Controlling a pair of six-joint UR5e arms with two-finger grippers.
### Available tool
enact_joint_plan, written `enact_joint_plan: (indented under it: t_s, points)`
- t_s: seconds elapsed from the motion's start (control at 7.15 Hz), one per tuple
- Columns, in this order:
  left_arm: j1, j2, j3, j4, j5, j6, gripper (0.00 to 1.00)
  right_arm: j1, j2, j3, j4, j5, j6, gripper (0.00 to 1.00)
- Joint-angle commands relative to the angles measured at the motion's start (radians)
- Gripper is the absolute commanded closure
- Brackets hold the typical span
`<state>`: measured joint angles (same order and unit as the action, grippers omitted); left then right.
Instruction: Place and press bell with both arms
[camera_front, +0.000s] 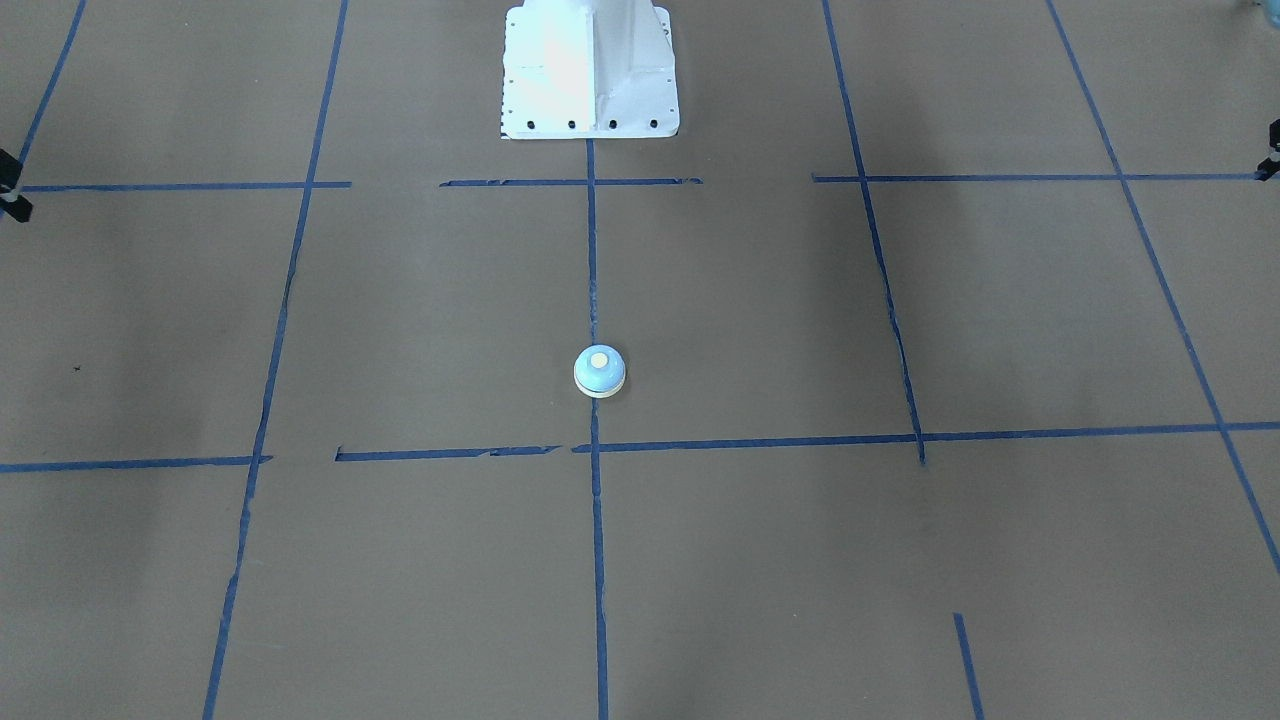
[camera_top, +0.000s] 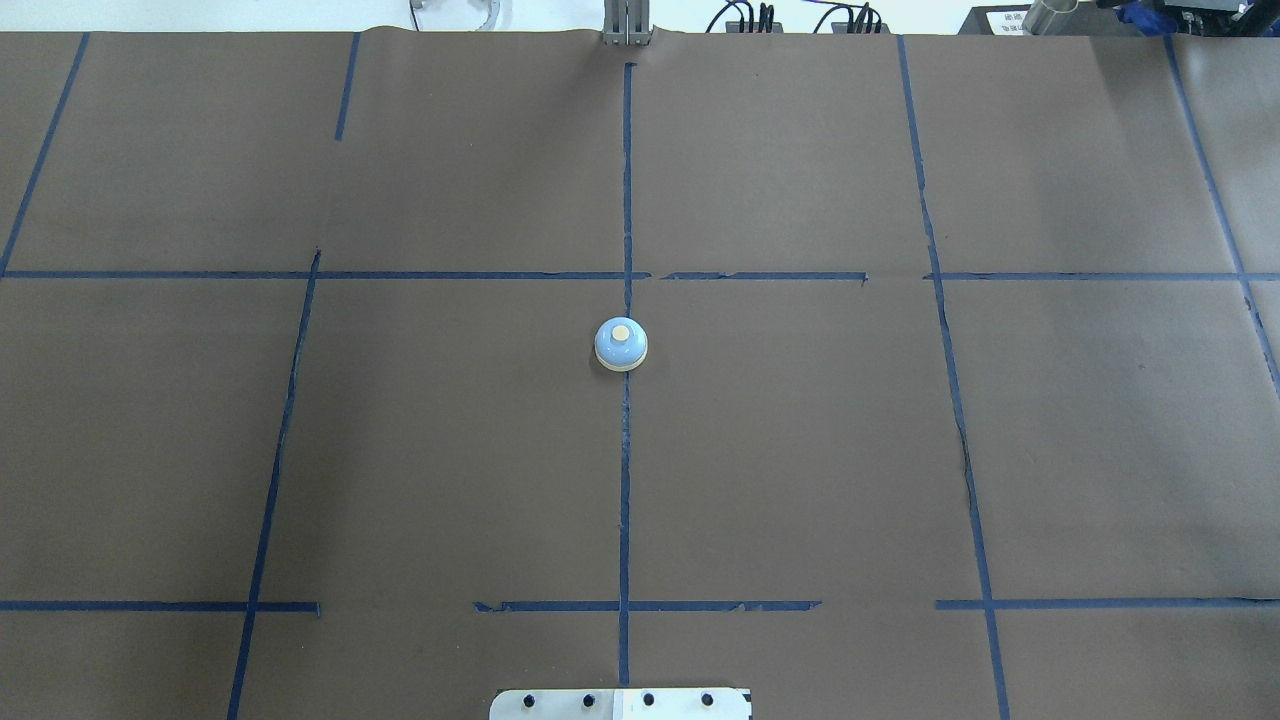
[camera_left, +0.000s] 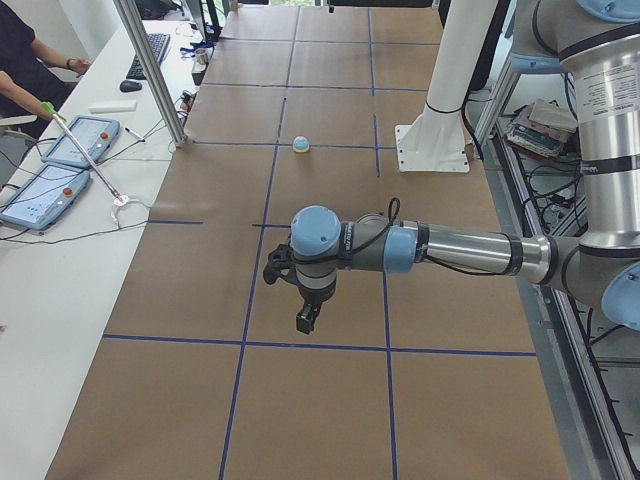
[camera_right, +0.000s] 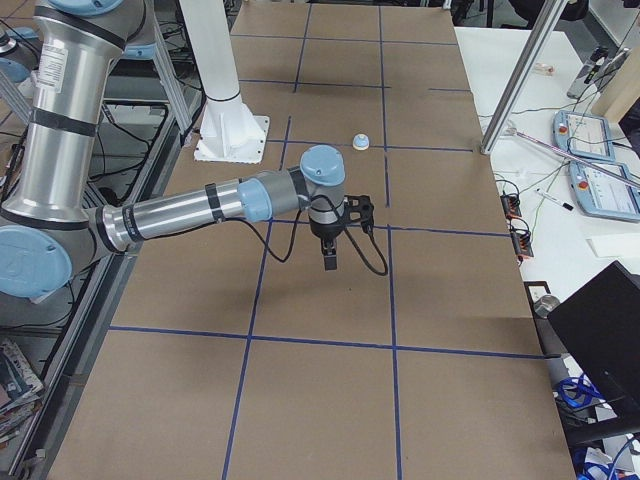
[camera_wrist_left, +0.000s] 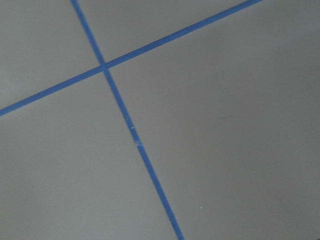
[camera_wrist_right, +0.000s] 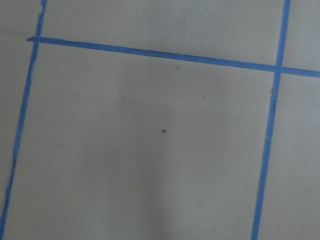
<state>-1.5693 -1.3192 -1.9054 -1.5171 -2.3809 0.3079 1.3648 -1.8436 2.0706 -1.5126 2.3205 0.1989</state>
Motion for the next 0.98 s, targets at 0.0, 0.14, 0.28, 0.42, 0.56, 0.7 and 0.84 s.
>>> enact_joint_plan:
  t_s: [0.0, 0.14, 0.28, 0.42, 0.56, 0.7, 0.84]
  points:
    - [-0.049, 0.037, -0.011, -0.008, -0.06, -0.024, 0.0, 0.069, -0.052, -0.074, 0.011, -0.003, -0.145, 0.0]
    - [-0.049, 0.035, -0.015, -0.008, -0.052, -0.111, 0.0, 0.073, -0.086, -0.078, 0.011, -0.001, -0.189, 0.0]
    - [-0.052, 0.076, -0.085, 0.011, -0.044, -0.134, 0.0, 0.106, -0.126, -0.06, 0.012, 0.006, -0.252, 0.0]
    - [-0.04, 0.106, -0.093, 0.006, 0.016, -0.124, 0.0, 0.155, -0.123, -0.061, 0.002, 0.035, -0.31, 0.0]
    - [-0.035, 0.129, -0.095, 0.006, 0.085, -0.09, 0.0, 0.186, -0.12, -0.058, 0.0, 0.068, -0.317, 0.0]
    - [-0.035, 0.132, -0.081, 0.011, 0.109, -0.09, 0.0, 0.188, -0.124, -0.057, 0.0, 0.077, -0.317, 0.0]
    - [-0.031, 0.132, -0.063, 0.04, 0.108, -0.093, 0.0, 0.192, -0.132, -0.056, 0.002, 0.073, -0.319, 0.0]
